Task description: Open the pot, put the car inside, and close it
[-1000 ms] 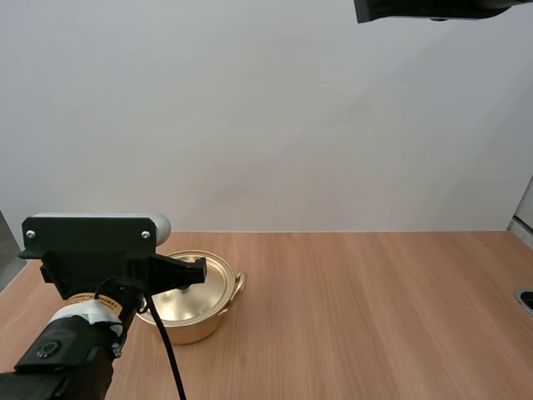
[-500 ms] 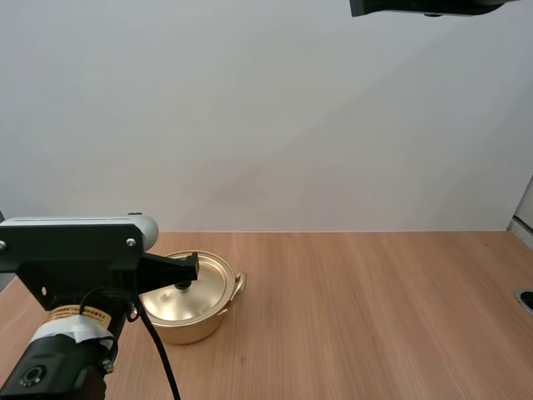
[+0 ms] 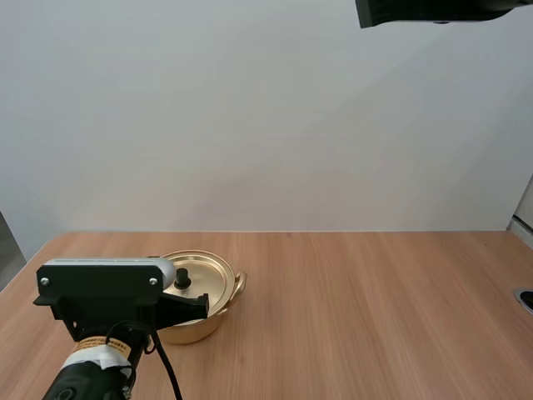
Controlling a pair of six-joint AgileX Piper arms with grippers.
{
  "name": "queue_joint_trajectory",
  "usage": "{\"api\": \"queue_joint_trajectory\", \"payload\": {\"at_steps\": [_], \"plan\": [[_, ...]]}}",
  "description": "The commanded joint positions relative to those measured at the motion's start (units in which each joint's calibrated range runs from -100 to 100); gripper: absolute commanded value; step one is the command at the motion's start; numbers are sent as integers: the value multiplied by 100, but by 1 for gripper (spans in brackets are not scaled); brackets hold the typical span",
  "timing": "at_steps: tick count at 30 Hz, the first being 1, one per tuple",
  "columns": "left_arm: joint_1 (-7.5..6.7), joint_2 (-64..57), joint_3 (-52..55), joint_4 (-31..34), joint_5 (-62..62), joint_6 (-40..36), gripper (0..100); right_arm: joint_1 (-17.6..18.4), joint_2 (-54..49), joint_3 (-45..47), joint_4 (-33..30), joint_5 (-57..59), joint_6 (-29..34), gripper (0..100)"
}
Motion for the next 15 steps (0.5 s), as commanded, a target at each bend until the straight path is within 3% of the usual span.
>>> {"api": "queue_joint_trajectory", "payload": {"at_steps": [1, 9, 15], "plan": [[-5, 0, 0, -2, 491, -3, 0, 1, -1, 9, 54, 53, 33, 0], [-5, 0, 0, -2, 491, -3, 0, 1, -1, 201, 794, 38, 33, 0], [-5, 0, 0, -2, 475, -3, 0, 1, -1, 1472, 873, -490, 33, 0]]}}
